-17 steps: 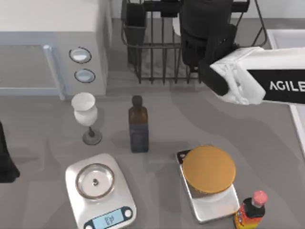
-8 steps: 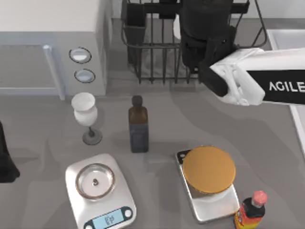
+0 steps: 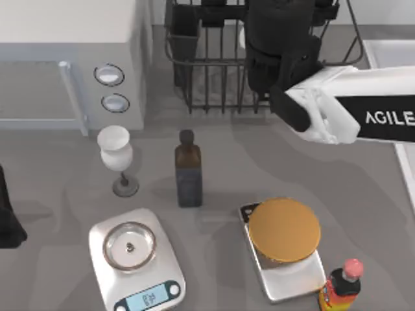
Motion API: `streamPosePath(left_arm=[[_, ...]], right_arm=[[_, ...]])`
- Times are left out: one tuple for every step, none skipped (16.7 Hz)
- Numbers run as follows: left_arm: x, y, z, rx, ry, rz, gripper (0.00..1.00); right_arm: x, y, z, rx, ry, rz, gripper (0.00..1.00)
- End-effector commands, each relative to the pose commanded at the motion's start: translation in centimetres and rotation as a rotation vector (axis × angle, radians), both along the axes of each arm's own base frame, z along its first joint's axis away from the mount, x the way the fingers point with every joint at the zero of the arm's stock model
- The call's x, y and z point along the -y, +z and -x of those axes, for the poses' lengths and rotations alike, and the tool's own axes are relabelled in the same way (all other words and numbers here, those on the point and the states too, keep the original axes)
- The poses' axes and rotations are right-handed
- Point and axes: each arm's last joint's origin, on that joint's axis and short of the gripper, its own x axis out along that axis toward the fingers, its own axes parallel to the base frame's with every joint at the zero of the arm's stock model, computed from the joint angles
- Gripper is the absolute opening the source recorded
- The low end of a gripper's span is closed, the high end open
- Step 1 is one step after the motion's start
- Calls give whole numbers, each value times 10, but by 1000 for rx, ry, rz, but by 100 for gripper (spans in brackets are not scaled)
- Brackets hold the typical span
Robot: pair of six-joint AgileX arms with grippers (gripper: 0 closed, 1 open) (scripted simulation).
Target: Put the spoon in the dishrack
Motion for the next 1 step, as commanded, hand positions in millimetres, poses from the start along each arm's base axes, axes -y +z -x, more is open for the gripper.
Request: streamPosePath(left_arm=[[0, 0, 0, 0, 0, 0, 100]], right_arm=[[0, 0, 0, 0, 0, 0, 100]])
